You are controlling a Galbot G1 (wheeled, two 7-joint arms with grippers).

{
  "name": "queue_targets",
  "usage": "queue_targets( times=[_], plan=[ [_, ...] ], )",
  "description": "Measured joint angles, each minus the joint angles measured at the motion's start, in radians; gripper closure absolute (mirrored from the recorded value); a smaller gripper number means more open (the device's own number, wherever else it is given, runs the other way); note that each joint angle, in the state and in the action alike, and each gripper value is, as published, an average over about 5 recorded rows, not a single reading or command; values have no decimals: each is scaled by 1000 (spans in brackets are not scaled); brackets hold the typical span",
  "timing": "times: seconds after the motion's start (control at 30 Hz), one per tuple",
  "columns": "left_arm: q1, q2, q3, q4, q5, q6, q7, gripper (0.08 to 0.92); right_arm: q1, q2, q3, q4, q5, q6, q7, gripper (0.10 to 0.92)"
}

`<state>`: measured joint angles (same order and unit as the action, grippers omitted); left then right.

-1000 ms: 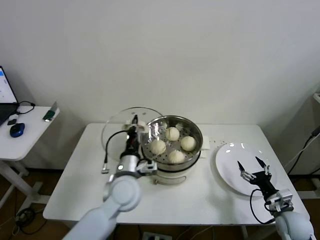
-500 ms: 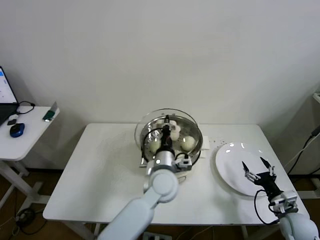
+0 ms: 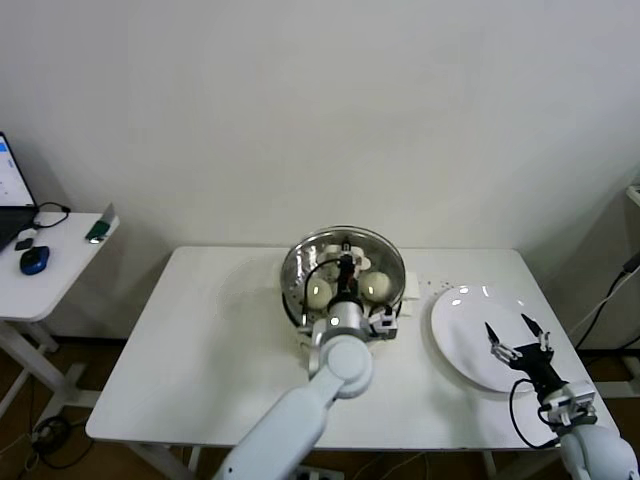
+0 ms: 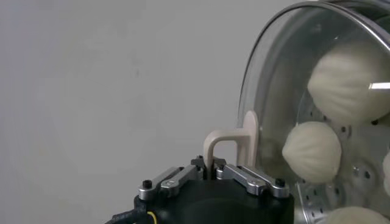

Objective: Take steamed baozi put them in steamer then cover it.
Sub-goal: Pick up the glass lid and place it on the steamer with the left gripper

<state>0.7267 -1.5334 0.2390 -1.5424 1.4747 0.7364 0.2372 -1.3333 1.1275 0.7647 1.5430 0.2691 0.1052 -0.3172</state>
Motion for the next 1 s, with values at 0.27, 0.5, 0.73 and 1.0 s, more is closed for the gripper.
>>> queue_targets(
  times=[0.27,0.5,0.73,1.0],
  plan=[
    [-9,-10,3,22,-7,0,0,849,2,1,1,-7,-4,3,-5,203],
    [-9,-15,5,31,-8,0,9,849,4,0,5,-10,-9,5,-7,203],
    [-8,-16,2,36,-8,0,12,849,7,3,7,-17,-20,10,-9,203],
    [-6,-16,-1,40,-9,1,12,849,9,6,7,-23,-28,13,-13,203]
  ],
)
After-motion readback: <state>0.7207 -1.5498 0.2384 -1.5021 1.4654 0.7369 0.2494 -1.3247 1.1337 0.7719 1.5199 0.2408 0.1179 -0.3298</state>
